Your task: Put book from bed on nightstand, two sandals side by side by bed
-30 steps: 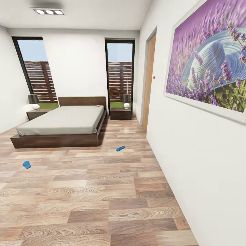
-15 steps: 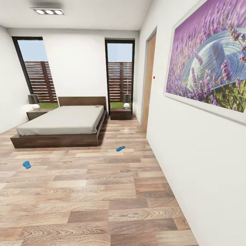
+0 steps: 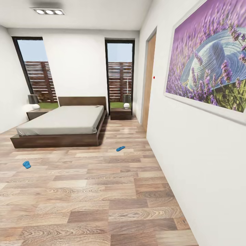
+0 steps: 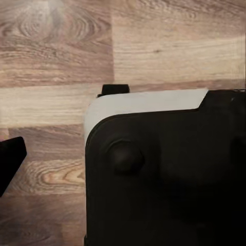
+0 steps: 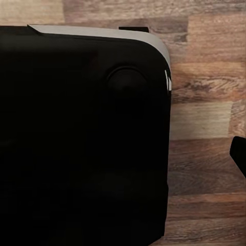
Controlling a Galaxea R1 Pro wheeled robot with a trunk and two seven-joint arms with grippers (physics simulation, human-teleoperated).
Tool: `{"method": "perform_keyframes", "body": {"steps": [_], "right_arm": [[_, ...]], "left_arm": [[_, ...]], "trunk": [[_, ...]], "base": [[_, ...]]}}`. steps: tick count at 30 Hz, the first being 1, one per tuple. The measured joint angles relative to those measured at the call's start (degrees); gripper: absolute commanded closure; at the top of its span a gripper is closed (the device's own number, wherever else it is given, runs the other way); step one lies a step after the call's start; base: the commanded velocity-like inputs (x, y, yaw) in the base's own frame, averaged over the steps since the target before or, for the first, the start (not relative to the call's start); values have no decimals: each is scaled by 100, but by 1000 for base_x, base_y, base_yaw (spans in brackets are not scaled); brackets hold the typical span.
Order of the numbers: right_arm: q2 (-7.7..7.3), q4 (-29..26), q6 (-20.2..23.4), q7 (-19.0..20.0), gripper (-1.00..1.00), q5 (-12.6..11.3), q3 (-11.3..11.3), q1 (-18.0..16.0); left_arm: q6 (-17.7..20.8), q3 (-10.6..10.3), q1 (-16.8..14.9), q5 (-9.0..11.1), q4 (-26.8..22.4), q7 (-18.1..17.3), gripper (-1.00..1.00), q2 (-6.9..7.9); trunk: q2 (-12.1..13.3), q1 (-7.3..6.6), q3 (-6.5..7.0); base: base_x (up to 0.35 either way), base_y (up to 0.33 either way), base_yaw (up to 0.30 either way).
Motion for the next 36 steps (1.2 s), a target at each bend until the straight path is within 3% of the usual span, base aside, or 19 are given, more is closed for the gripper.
{"method": "perform_keyframes", "body": {"steps": [14, 18, 30, 36], "right_arm": [[39, -105, -74, 6, -100, -13, 6, -5], [31, -555, -188, 41, -100, -32, -13, -25], [-16, -2670, -262, 64, -100, -6, -29, -35], [-188, -3017, -268, 33, -100, 25, 7, -34]], "left_arm": [[11, -1, 0, 11, -1486, 6, -100, -6], [31, -1, -1, 9, -1875, 10, -100, -87], [14, -16, -42, -14, -2662, 6, -100, -483], [1, -17, -45, -9, -2767, 5, -100, -502]], "trunk": [[0, 0, -1], [0, 0, -1], [0, 0, 0], [0, -2, -5]], "base": [[0, 0, 0], [0, 0, 0], [0, 0, 0], [111, 85, 26]]}}
